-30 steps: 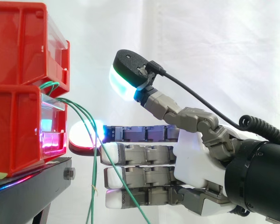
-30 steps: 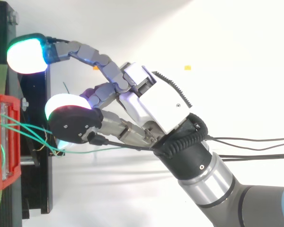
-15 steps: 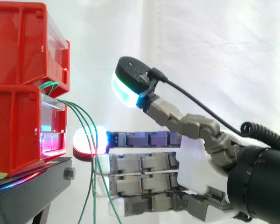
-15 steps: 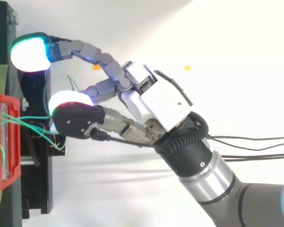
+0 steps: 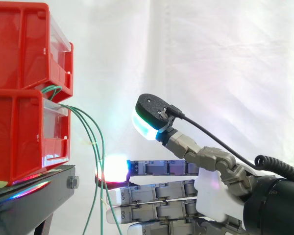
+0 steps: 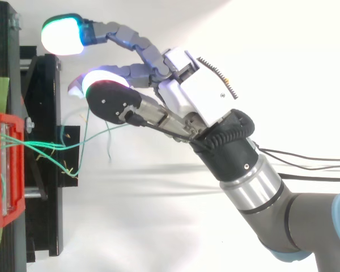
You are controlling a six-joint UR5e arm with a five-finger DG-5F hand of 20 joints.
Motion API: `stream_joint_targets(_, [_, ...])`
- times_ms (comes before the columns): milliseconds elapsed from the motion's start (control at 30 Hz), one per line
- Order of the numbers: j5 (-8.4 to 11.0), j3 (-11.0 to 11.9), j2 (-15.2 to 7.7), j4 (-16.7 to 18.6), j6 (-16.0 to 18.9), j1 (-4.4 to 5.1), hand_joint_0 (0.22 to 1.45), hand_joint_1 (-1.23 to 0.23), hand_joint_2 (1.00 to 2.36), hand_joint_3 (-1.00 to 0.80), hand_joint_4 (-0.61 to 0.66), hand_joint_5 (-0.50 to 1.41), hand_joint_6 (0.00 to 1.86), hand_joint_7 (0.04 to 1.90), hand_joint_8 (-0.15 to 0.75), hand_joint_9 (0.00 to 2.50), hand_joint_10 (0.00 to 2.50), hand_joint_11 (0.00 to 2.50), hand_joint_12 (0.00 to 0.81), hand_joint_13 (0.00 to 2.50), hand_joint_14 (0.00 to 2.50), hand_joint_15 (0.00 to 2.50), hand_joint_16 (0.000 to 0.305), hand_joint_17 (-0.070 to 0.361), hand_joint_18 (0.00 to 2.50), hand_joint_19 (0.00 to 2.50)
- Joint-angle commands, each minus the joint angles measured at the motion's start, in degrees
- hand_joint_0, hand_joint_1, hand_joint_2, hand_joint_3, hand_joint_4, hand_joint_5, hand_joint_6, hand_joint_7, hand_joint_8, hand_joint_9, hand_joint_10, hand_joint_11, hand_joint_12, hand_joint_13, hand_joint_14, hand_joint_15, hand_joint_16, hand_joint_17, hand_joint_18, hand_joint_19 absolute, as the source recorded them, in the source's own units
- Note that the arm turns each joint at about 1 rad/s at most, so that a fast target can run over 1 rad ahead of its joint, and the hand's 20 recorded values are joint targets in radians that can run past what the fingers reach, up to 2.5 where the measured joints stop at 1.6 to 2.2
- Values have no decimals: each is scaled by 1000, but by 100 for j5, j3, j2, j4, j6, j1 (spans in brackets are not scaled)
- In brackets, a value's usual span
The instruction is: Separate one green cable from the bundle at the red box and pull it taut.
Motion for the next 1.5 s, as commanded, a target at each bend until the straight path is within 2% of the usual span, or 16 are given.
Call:
stream_joint_targets(0, [-19,-3,0,-17,12,-41,413,-487,1000,-500,118,-292,501,601,376,928,16,549,430,882,17,571,85,191,957,628])
stream_joint_targets(100, [-54,6,0,9,-6,-59,412,-487,1000,-500,121,-295,501,594,386,992,15,493,436,995,19,558,85,192,978,613])
stream_joint_targets(167, [-63,138,0,18,-85,-50,412,-487,1000,-500,122,-295,501,589,396,1009,14,463,434,1000,17,560,85,192,979,613])
stream_joint_targets(267, [-45,454,0,27,-463,-15,411,-488,1000,-500,123,-296,501,591,400,1030,14,444,440,992,19,533,85,192,981,602])
stream_joint_targets(333, [-37,489,0,27,-551,-15,412,-487,1000,-500,125,-296,501,588,400,1035,14,442,437,986,17,534,85,192,979,603])
stream_joint_targets(367, [-10,648,0,27,-806,12,412,-488,1000,-500,125,-296,501,588,400,1036,14,436,439,984,17,544,85,191,978,612])
stream_joint_targets(467, [-10,762,0,36,-929,64,412,-487,1000,-500,125,-296,501,590,399,1041,14,431,439,982,18,544,85,192,979,605])
stream_joint_targets(567, [25,762,0,124,-1052,143,411,-488,1000,-500,127,-297,501,588,391,1062,15,479,439,993,17,556,85,192,977,604])
stream_joint_targets(733, [262,709,-9,440,-1254,284,412,-482,1000,-500,130,-296,501,586,379,1198,19,557,443,1177,20,642,87,196,1041,613])
stream_joint_targets(867, [385,674,0,537,-1298,372,411,-478,1000,-500,140,-294,501,586,382,1317,20,575,463,1278,19,636,89,201,1134,596])
stream_joint_targets(900, [482,639,-9,607,-1307,425,412,-476,1000,-500,143,-293,501,584,387,1340,18,585,463,1298,19,639,89,201,1149,601])
stream_joint_targets(1067, [719,577,-9,827,-1447,539,411,-473,1000,-500,166,-289,501,580,405,1412,19,524,479,1372,20,600,90,203,1249,578])
stream_joint_targets(1100, [719,577,-9,827,-1447,539,411,-473,1000,-500,167,-289,501,577,407,1418,18,488,484,1383,19,585,90,203,1251,577])
stream_joint_targets(1200, [895,533,-9,1117,-1676,627,411,-472,1000,-500,173,-288,501,574,423,1424,15,427,484,1385,17,554,90,203,1253,568])
stream_joint_targets(1333, [939,542,-9,1336,-1896,653,410,-471,1000,-500,175,-288,501,576,430,1345,12,326,488,1325,17,496,91,204,1248,547])
stream_joint_targets(1467, [974,533,-9,1635,-2256,662,410,-471,1000,-500,172,-288,501,576,425,1263,11,312,491,1249,16,483,91,205,1219,562])
